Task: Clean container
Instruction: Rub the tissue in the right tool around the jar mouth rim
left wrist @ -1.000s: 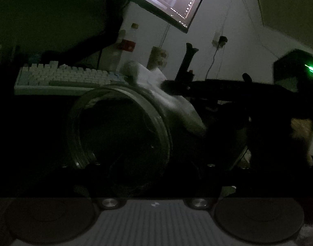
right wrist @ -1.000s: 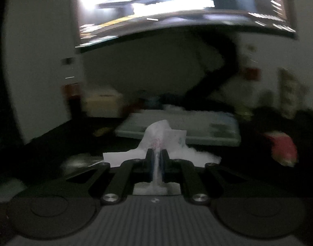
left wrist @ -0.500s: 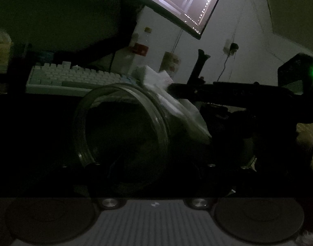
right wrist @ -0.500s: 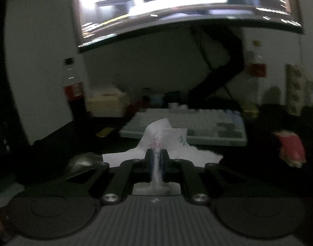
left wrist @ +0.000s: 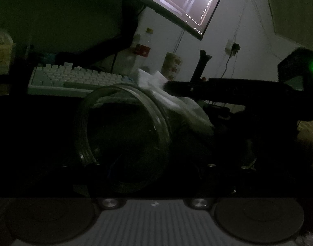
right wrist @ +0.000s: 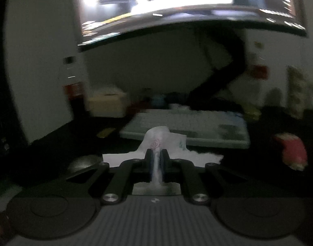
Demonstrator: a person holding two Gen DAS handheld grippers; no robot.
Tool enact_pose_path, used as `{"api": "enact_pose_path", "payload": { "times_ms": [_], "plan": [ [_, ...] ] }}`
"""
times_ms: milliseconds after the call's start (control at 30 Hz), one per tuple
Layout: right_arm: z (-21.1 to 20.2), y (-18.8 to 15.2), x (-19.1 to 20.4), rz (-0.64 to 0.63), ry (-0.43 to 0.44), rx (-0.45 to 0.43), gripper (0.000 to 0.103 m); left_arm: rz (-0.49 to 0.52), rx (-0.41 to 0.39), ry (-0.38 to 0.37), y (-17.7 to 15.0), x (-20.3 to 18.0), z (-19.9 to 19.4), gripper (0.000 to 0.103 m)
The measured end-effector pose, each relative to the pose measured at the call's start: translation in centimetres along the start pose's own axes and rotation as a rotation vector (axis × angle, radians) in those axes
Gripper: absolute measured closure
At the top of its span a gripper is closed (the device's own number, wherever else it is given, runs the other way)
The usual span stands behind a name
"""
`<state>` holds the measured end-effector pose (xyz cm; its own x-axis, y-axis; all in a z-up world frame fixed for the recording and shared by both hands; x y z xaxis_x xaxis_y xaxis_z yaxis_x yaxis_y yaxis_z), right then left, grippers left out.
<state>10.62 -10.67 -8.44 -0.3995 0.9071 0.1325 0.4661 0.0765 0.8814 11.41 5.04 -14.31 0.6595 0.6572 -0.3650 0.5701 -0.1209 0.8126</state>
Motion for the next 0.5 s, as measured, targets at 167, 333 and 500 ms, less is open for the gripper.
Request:
{"api": "enact_pose_path", "payload": {
  "times_ms": [167,333,500],
  "plan": [
    [-0.4,-0.3,0.1,0.008,0.062,-0.006,0.093,-0.002,-0.002,-0.007,-0.1,0.1,-0.1,0.04],
    [-0.1,-0.1,-3.3,0.085,-0.123,0.005,0.092,-0.001,-0.002,-0.006,-0.1,0.0,-0.1,0.04],
    [-0.8,-0.4,0.2,0.008,0.02,0.002,0.092,-0.002,0.001,-0.012,0.1,0.4,0.1,0.04]
  ]
}}
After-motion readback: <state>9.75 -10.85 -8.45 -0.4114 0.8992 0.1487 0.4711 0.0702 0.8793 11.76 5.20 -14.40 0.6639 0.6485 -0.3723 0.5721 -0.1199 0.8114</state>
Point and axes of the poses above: each gripper's, at about its wrist camera, not at the fingertips, and z roughly the way its jaws point, x to its left, y to its top, the point moved 5 cm from there along z, roughly the way its jaws point, and after that the axes turned 4 degrees about x, right-handed, at the moved point
